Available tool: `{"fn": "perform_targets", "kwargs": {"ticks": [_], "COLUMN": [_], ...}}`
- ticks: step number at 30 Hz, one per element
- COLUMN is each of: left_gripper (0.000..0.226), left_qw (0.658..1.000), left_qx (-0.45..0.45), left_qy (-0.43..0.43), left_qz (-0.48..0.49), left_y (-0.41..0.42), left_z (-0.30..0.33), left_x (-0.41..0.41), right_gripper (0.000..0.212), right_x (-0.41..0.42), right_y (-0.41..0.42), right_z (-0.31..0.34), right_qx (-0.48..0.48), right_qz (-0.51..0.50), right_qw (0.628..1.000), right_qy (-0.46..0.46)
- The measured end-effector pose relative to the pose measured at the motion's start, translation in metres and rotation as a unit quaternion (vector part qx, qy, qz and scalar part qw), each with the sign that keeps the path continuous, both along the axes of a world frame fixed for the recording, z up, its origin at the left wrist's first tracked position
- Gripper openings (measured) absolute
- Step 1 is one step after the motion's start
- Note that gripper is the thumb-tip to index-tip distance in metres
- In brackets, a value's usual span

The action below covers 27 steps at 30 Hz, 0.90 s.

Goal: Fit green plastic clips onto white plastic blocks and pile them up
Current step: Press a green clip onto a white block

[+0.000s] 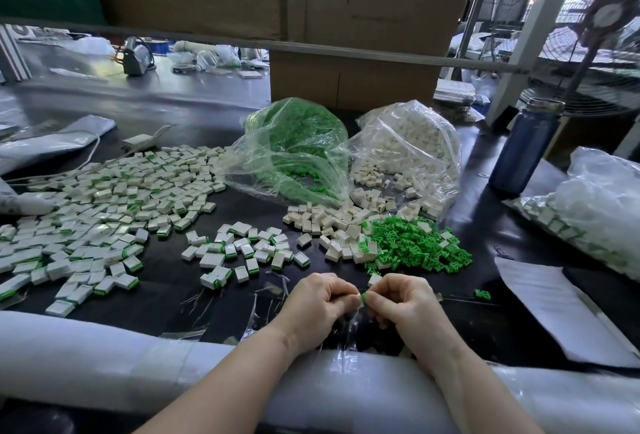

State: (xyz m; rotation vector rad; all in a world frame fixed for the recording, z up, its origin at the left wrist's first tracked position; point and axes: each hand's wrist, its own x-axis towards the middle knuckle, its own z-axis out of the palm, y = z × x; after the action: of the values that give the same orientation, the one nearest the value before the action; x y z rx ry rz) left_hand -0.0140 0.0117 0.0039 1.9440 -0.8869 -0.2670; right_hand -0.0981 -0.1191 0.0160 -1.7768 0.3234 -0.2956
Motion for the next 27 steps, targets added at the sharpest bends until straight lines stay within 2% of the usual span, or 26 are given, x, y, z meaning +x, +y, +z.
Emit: {"fn": "perform_targets", "kwargs": {"ticks": [2,8,13,18,20,27], "left_gripper": [0.012,0.011,0.019,0.005,0.01,0.011], "left_qw": [0.999,0.997,0.998,0.997,0.998,0.997], "left_qx": [-0.013,-0.042,-0.047,-0.06,-0.05,-0.043], "left_qy": [0.033,0.063,0.042,0.035,0.016,0.069], "left_qz": [-0.005,0.005,0.01,0.019,0.024,-0.006], "left_y": [0.0006,-0.0018,-0.003,-0.0021,-0.0023,-0.0027], "left_z": [0.0015,0.0002,-0.0023,-0.002,-0.0016,-0.0012], "left_x": [0.0003,-0.0013,-0.0032,-0.0013,-0.0002,-0.0009], "right_gripper": [0.017,0.013,0.009,0.006,0.008,0.012], "right_x": [-0.0001,0.0049,0.0038,0.0016,0.0019,0.0035], "right_y": [-0.0005,-0.0004,-0.0002,-0.0011,-0.0009,-0.0013], "right_z": [-0.0005,-0.0063,-0.0069,-0.0045,-0.005,-0.0083], "right_qx": [0.013,0.036,0.045,0.055,0.042,0.044], "right_qz": [0.004,-0.045,-0.039,-0.049,-0.042,-0.056], "right_qw": [1.0,0.998,0.998,0.996,0.997,0.996], "right_qy": [-0.004,-0.018,-0.023,-0.054,-0.056,-0.056]}}
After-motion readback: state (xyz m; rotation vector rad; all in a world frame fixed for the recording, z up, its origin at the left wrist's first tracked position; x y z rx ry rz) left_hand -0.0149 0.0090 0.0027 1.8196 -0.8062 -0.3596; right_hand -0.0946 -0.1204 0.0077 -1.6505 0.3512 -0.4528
